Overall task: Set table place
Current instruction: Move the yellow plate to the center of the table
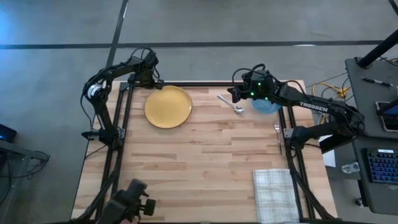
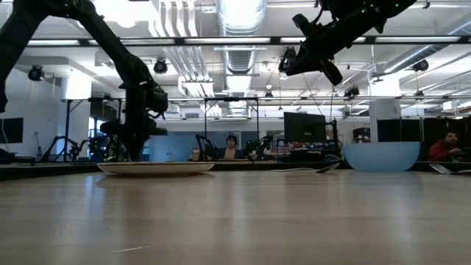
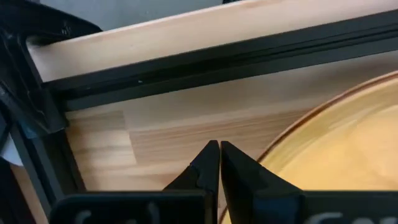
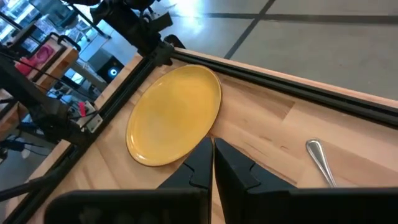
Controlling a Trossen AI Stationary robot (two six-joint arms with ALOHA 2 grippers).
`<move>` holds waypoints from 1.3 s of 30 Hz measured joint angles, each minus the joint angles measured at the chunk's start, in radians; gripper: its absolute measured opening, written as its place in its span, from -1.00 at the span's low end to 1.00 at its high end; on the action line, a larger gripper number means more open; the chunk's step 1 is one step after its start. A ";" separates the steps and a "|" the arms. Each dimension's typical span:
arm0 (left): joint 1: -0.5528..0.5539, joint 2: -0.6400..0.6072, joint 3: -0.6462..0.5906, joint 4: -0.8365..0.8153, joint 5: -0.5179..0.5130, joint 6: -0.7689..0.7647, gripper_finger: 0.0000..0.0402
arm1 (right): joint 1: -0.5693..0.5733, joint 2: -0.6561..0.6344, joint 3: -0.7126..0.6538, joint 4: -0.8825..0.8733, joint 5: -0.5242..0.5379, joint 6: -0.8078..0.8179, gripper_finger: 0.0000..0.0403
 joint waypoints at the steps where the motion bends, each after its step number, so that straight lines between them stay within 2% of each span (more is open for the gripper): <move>1: 0.000 0.005 0.000 0.000 -0.001 0.002 -1.00 | 0.000 0.000 0.000 0.000 0.000 0.002 -0.96; 12: 0.000 0.008 -0.013 0.089 0.004 -0.004 -1.00 | 0.000 0.000 -0.002 -0.003 0.000 0.006 -0.96; 21: 0.000 0.008 -0.075 0.134 0.044 -0.008 -1.00 | 0.000 0.001 -0.003 -0.059 0.000 0.041 -0.96; 28: -0.003 0.005 -0.110 0.157 0.075 -0.027 -1.00 | 0.002 0.056 -0.003 -0.073 -0.020 0.051 -0.96; 34: -0.045 0.001 -0.124 0.154 0.087 -0.029 -1.00 | 0.009 0.110 -0.003 -0.074 -0.037 0.047 -0.96; 39: -0.121 -0.002 -0.120 0.158 0.114 -0.033 -1.00 | 0.009 0.161 -0.003 -0.073 -0.034 0.044 -0.96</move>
